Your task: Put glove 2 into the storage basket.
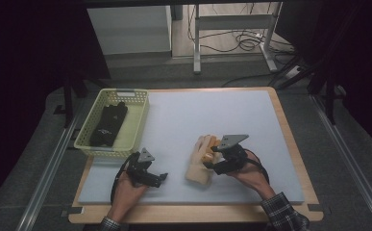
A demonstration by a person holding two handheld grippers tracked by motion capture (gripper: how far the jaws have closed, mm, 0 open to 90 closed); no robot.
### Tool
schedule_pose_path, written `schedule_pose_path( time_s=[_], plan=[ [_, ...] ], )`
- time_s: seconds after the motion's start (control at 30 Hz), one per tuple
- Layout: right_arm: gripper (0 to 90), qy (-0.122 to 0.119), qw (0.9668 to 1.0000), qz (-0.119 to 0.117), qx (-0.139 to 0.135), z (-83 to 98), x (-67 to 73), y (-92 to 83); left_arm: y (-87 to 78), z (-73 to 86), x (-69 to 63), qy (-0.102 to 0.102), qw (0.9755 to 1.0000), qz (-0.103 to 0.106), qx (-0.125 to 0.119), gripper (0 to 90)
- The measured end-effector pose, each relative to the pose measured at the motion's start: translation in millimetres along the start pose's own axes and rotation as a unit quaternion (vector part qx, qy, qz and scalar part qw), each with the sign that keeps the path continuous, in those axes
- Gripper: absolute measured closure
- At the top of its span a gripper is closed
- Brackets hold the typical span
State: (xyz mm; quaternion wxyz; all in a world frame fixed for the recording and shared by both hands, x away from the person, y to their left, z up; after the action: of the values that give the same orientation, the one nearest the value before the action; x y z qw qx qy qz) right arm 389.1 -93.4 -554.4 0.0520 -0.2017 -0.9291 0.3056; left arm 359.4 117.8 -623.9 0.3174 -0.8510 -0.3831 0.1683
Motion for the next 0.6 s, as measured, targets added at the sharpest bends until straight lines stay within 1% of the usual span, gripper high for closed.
schedule_pose_path(
  time_s=[0.07,0.13,0.2,0.23,0.27,0.3,0.37,0.43,0.5,0.6],
  plan=[
    [30.7,0.023,0.9996,0.008,-0.012,-1.9,-5.3,-10.1,-0.1,0.1,0.0,0.000,1.0000,0.000,0.000,0.0],
    [33.4,0.044,0.9987,0.021,-0.015,0.9,-12.1,-18.3,0.0,0.0,-0.1,0.000,1.0000,0.000,0.000,0.0],
    [40.8,0.064,0.9975,0.031,-0.007,8.3,-18.2,-24.8,-0.2,0.2,0.1,0.001,1.0000,0.001,0.001,0.0],
    [48.3,0.074,0.9967,0.033,-0.002,13.9,-19.8,-28.1,-0.1,0.2,0.1,0.001,1.0000,0.000,0.001,0.0],
    [51.8,0.081,0.9961,0.034,0.001,17.4,-20.1,-29.7,-0.1,0.1,0.0,0.001,1.0000,0.000,0.001,0.0],
    [55.3,0.083,0.9958,0.038,0.004,21.0,-20.7,-30.8,-0.3,0.3,0.1,0.002,1.0000,0.001,0.002,0.0],
    [65.5,0.090,0.9951,0.040,0.006,29.4,-18.0,-33.1,-0.2,0.2,0.1,0.002,1.0000,0.001,0.002,0.0],
    [75.4,0.091,0.9952,0.035,0.006,37.0,-11.9,-33.2,-0.3,0.3,0.1,0.002,1.0000,0.001,0.002,0.0],
    [82.8,0.090,0.9956,0.026,0.011,44.9,-2.2,-30.9,-0.3,0.3,0.1,0.002,1.0000,0.001,0.002,0.0],
    [86.3,0.080,0.9964,0.015,0.023,53.7,10.7,-24.0,-0.1,0.1,0.0,0.001,1.0000,0.000,0.001,0.0]
  ],
)
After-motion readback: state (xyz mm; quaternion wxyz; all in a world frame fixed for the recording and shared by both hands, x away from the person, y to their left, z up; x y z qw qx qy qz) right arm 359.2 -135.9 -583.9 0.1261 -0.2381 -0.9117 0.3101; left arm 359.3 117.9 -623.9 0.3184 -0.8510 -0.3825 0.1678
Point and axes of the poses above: each handheld gripper's, and its own axes: y roughly forward along the jaws, z roughly out of its underside, x roughly to its left, the point moved 10 cm from there along y, roughly forward along the jaws, and after that the axes turned 4 degrees about -x, right-handed, at the moved point
